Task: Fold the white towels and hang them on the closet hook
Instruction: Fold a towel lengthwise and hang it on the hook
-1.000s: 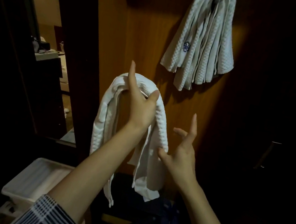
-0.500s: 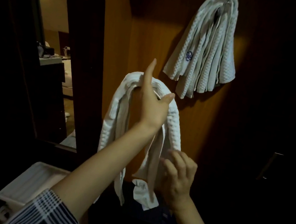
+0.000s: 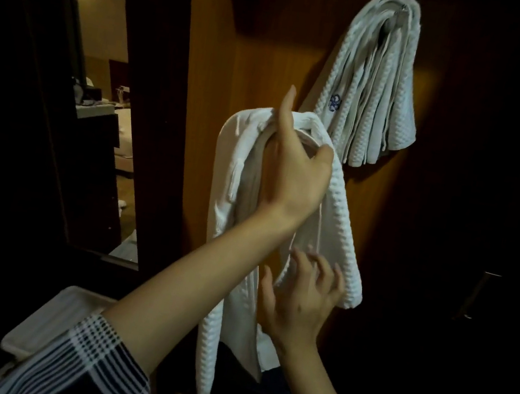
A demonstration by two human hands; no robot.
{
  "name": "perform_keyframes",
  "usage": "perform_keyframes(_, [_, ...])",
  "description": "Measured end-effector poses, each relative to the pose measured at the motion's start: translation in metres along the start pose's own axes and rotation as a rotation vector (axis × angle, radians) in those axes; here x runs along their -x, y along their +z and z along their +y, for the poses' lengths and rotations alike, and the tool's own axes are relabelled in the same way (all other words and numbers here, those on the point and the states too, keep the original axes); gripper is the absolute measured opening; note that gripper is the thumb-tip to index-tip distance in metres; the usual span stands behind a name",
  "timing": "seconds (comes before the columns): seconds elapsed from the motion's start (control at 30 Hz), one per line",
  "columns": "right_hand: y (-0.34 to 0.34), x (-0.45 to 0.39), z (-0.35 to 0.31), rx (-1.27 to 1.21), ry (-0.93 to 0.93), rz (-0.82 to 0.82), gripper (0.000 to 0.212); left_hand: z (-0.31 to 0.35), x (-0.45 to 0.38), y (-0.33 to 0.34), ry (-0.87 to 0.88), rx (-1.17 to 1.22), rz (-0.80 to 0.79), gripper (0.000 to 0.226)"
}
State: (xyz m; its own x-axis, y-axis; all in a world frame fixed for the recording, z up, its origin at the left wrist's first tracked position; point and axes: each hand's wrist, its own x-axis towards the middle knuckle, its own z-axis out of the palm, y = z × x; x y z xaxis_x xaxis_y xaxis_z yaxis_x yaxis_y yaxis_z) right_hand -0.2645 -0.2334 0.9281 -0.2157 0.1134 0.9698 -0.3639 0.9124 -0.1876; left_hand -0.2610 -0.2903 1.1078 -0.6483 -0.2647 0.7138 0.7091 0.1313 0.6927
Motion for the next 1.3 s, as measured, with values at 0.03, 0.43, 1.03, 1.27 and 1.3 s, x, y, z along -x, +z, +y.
perform_keyframes(0.03, [0.003,-0.002,0.002,0.049,0.070,-0.024,0.055,0.002,-0.001,0.002,-0.010,0.008,-0.009,0.071])
perform_keyframes(0.43, [-0.016,-0.020,0.007,-0.309,0.312,-0.036,0.061,-0.014,-0.022,0.003,-0.177,0.106,0.001,0.071])
perform_keyframes(1.03, [0.009,0.005,0.003,-0.291,0.135,-0.042,0.067,0.001,-0.022,-0.004,-0.215,0.254,0.153,0.075])
perform_keyframes(1.27, [0.012,0.002,-0.017,-0.301,0.223,-0.043,0.066,0.007,-0.024,-0.001,-0.191,0.235,0.127,0.074])
perform_keyframes(1.3, [0.013,0.005,-0.019,-0.266,0.307,-0.114,0.069,0.006,-0.023,0.000,-0.178,0.203,0.135,0.073])
